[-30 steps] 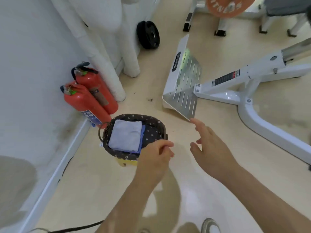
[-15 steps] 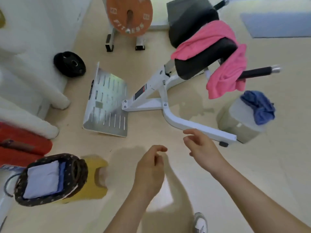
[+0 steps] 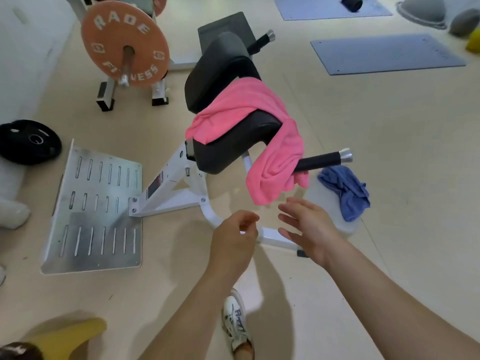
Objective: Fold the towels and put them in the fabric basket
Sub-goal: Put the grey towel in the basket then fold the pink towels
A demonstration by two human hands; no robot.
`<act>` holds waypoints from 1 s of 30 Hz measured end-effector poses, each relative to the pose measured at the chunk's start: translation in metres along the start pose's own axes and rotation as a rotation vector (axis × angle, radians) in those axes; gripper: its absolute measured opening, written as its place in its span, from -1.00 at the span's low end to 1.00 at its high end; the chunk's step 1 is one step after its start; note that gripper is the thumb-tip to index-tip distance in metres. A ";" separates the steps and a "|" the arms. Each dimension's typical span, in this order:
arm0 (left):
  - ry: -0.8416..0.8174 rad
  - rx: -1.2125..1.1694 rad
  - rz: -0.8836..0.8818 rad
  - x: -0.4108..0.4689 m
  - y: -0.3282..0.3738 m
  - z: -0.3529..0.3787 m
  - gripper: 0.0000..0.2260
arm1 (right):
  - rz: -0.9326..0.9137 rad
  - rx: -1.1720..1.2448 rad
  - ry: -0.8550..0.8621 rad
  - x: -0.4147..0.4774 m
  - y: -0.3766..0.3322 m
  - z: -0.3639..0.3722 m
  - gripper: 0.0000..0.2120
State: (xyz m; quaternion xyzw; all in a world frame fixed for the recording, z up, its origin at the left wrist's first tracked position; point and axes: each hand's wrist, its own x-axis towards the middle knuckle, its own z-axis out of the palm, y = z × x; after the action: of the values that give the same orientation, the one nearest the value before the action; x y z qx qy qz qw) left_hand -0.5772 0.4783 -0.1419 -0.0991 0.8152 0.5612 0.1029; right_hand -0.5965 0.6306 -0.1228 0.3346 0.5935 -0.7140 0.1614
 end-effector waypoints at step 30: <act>0.227 -0.254 0.068 0.140 0.193 0.037 -0.81 | -0.219 -0.310 -0.329 0.113 -0.178 -0.019 -0.37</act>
State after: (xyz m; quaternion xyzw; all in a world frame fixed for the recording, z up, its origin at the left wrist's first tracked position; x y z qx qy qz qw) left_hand -0.7629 0.5739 -0.0212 -0.1466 0.7471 0.6479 -0.0223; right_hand -0.7848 0.7106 -0.0679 0.1189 0.6944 -0.6726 0.2267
